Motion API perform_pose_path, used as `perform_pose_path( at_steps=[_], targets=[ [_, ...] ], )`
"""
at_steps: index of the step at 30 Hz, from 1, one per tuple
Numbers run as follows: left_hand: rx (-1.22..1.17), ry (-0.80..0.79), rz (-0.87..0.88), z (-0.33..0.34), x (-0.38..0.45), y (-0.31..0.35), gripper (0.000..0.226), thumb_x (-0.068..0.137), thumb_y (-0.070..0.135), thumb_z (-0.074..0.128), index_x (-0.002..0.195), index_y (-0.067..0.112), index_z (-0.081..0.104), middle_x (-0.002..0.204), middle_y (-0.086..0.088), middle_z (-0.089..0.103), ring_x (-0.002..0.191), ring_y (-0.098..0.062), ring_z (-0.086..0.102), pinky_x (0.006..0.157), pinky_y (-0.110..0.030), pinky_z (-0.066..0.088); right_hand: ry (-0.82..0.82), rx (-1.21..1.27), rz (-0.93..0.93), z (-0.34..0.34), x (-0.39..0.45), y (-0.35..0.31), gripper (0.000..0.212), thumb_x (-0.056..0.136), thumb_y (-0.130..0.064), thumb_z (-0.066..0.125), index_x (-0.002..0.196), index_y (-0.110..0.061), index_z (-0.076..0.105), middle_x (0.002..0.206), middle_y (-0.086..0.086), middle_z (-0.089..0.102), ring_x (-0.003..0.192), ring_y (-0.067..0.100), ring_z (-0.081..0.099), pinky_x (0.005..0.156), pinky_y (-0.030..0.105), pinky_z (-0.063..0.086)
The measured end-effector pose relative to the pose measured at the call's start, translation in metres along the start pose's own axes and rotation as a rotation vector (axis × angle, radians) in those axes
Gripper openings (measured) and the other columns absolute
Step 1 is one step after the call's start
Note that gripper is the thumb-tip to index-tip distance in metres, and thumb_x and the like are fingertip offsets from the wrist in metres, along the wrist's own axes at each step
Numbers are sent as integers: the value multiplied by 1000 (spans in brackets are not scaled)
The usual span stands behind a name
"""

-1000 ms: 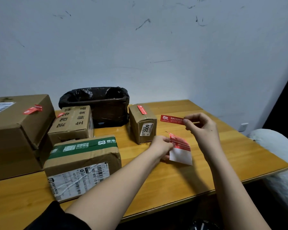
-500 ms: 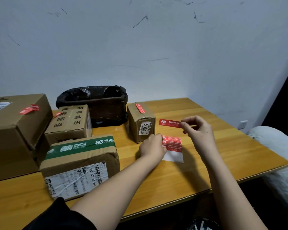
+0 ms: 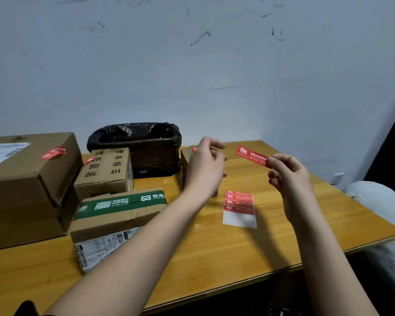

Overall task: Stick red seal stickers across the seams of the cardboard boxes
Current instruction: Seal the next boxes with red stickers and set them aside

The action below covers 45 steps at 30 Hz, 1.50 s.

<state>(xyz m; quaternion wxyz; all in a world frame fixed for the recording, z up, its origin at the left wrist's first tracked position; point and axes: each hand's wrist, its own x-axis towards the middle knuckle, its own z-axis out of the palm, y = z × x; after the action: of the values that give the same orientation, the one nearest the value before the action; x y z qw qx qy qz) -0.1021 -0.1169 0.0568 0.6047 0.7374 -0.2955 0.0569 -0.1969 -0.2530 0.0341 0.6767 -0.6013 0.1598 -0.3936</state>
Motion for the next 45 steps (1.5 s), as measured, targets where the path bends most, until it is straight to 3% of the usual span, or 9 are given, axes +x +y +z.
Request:
perform_pose_path(
  at_steps=[3,10,18,22,25,32,36,41,45],
  targets=[
    [-70,-15,-2,-21,7,7,18,95,15,47,81,23,56,78,5,64,40,-2,52,61,-26,49,-73,0,-12,18,-4,-9,12,90,-10,62,84,-20,59,68,-10,63,55,4,50,56,15,41],
    [132,31,9,-87,-1,-2,29,89,47,56,74,21,60,65,8,63,57,-10,60,70,-37,51,-221,-21,-41,76,-18,-17,12,89,-7,63,83,-17,60,67,-10,64,53,4,50,55,17,39],
    [249,128,-14,-167,-23,-19,15,89,31,60,78,22,60,65,6,61,55,-7,59,72,-41,55,-426,-119,-11,144,-38,-9,8,87,-12,67,83,-18,66,70,-7,62,57,3,50,59,18,40],
    [329,182,-41,-195,-30,-30,17,88,35,59,74,24,59,66,-6,61,63,-28,59,65,-44,51,-484,-268,-127,168,-47,-2,11,85,-14,70,77,-21,68,73,-3,67,57,0,53,55,12,42],
    [435,193,-53,-207,-37,-38,20,88,37,58,72,26,56,61,6,55,59,-16,51,60,-36,46,-514,-389,-172,178,-51,1,11,85,-17,70,76,-23,68,74,-4,69,61,-1,56,59,13,46],
    [590,130,-86,-215,-59,-47,20,89,39,56,73,27,55,66,12,56,63,-7,51,60,-28,44,-541,-677,-259,180,-62,7,9,86,-31,67,78,-31,64,80,-11,66,79,6,60,77,40,54],
    [670,130,-69,-211,-70,-46,20,90,37,56,74,25,56,75,8,59,70,-7,54,60,-27,43,-563,-780,-263,176,-67,8,12,87,-34,65,76,-33,60,85,-14,63,87,6,58,80,40,52],
    [632,149,-109,-208,-74,-50,23,89,36,56,72,21,55,67,6,56,64,-7,50,60,-28,35,-598,-757,-228,173,-71,9,9,87,-33,66,79,-31,63,87,-12,62,83,3,56,74,31,47],
    [622,180,-87,-206,-73,-51,30,89,36,57,66,19,51,59,7,48,58,-6,43,68,-30,34,-611,-740,-198,173,-72,8,8,87,-33,66,80,-28,66,84,-10,67,86,5,60,80,40,53]
  ],
)
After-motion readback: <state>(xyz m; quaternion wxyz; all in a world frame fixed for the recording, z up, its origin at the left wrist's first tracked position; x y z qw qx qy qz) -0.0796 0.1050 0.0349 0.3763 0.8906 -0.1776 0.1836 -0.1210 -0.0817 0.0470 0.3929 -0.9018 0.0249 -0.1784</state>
